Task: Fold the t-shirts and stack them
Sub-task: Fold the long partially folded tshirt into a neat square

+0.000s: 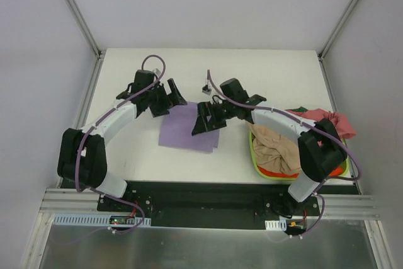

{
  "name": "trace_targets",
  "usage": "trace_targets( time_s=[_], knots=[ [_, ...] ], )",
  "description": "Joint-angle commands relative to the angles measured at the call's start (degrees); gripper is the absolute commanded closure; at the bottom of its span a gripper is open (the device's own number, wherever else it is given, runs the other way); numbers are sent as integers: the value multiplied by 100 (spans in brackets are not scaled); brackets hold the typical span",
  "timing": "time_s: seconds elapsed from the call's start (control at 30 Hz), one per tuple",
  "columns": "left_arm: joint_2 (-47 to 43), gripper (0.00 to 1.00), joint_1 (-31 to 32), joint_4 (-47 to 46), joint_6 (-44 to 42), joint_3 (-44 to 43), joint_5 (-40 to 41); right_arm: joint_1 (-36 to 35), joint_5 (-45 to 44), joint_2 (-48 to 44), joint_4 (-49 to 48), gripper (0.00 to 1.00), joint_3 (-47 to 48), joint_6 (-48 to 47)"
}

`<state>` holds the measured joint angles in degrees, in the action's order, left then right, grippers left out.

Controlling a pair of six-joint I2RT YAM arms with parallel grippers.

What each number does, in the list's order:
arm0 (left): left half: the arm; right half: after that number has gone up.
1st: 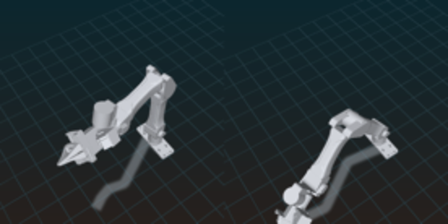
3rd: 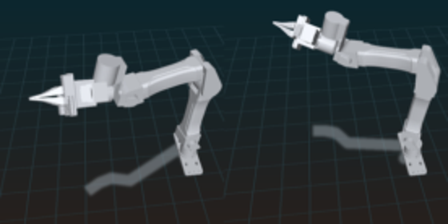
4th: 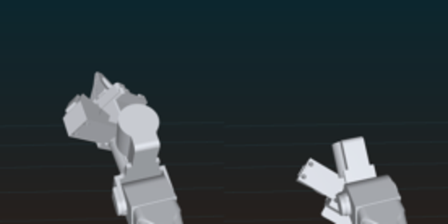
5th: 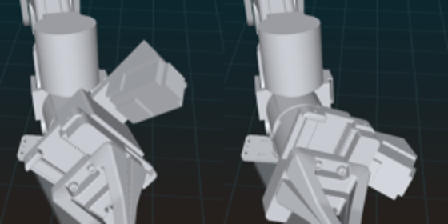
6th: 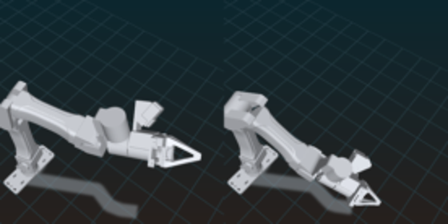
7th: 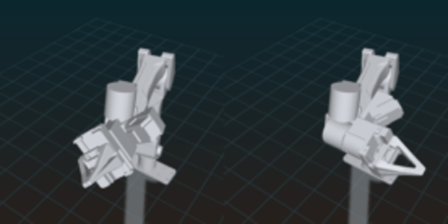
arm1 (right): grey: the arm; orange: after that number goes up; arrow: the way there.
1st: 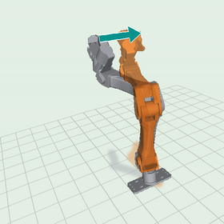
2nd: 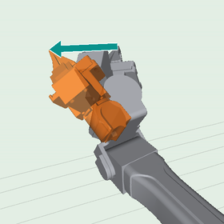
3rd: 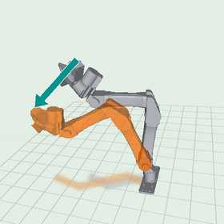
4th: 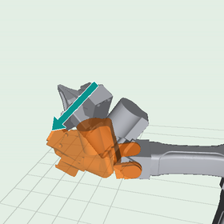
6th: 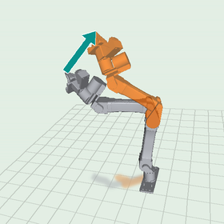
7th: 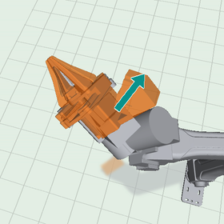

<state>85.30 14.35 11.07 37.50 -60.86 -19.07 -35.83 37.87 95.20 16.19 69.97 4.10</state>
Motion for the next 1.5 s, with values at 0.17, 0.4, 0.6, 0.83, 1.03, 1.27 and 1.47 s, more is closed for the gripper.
trace_targets(
  time_s=[0.17, 0.4, 0.6, 0.83, 1.03, 1.27, 1.47],
  knots=[
    [399, 1, 191, -500, 469, 996, -668, -179, -243, 885, -731, 2, -581, 733],
    [401, 1, 200, -527, 478, 1699, -633, 173, -596, 992, -669, 2, -1143, 645],
    [-512, 1, 252, -527, 654, 2183, -704, 147, -587, 448, -293, 2, -1101, 277],
    [-1840, 1, 253, 192, 294, 1719, 199, 85, -1516, -484, 534, 4, -494, -216],
    [-1834, 1, 147, 449, 100, 1350, 1028, 85, -2776, -169, 1317, 3, 243, -182],
    [-481, 1, 59, 133, 135, 462, 55, 85, -2978, 841, 1537, 3, 1096, 310],
    [416, 1, 16, -8, -31, 22, 202, 112, -2855, 1422, 1405, 4, 1396, 521]
  ],
)
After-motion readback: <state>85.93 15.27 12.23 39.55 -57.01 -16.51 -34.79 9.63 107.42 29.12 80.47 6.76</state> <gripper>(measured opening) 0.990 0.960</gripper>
